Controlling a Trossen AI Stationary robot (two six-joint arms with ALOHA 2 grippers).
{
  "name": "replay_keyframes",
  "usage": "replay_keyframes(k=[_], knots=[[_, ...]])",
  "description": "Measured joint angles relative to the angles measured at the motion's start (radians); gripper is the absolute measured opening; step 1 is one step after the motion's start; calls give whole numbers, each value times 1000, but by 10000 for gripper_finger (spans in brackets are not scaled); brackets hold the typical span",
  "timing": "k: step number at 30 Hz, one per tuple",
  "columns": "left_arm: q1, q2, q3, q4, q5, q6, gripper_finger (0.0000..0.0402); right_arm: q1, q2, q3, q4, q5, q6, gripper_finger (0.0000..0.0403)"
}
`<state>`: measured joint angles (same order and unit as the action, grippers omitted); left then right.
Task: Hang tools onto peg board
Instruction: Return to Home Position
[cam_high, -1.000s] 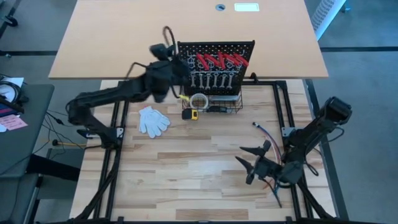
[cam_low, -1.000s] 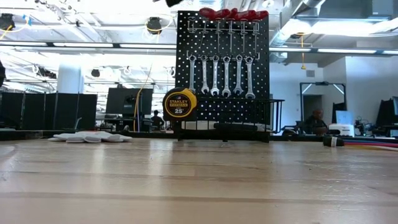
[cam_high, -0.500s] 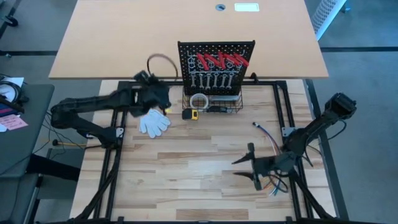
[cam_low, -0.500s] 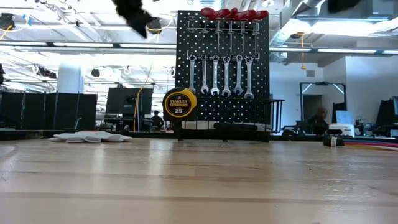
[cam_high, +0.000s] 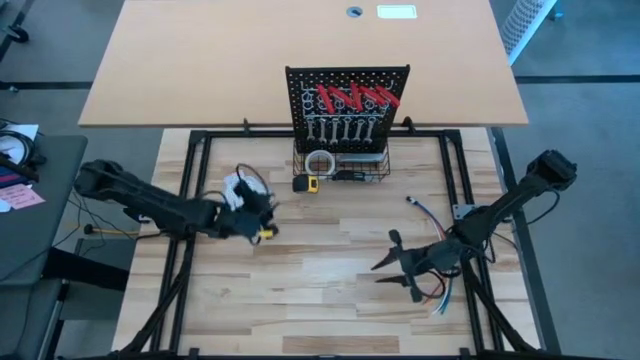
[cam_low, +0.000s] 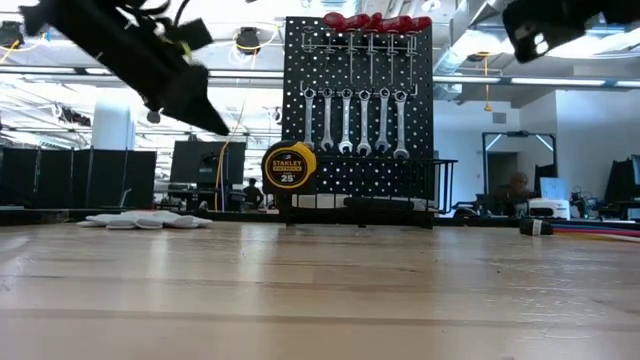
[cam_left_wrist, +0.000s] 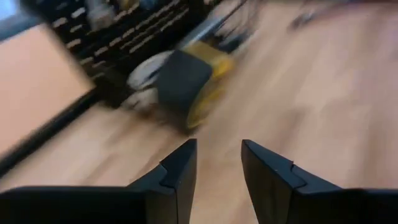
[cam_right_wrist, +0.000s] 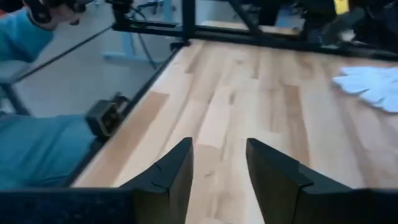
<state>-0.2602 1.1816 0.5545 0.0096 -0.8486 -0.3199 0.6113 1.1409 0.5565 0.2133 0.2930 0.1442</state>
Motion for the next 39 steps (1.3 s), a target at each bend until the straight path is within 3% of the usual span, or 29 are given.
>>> replay_keyframes(k=[3,6,9,14,18,21,27,32,39], knots=[[-74,-6,-31,159,-69,-2,118,1,-68,36,-150,-56,-7,104],[-98,-91,-51,160,-144,33,104,-14,-185,37,-299,-60,-10,48],[-84,-232,-78,168,-77,90,80,-38,-318,9,-329,-58,-41,9],[-7,-524,-126,158,86,196,31,-96,-541,-55,-346,-119,-97,18],[108,-699,-168,167,233,200,4,-176,-684,-120,-341,-313,-115,10],[202,-751,-199,159,363,167,1,-245,-775,-174,-299,-437,-95,4],[361,-721,-254,251,604,161,1,-395,-920,-289,-173,-675,-107,4],[408,-770,-302,283,633,183,0,-509,-1040,-348,-176,-722,-29,4],[397,-1021,-417,186,626,156,0,-595,-1139,-453,-108,-706,39,5]])
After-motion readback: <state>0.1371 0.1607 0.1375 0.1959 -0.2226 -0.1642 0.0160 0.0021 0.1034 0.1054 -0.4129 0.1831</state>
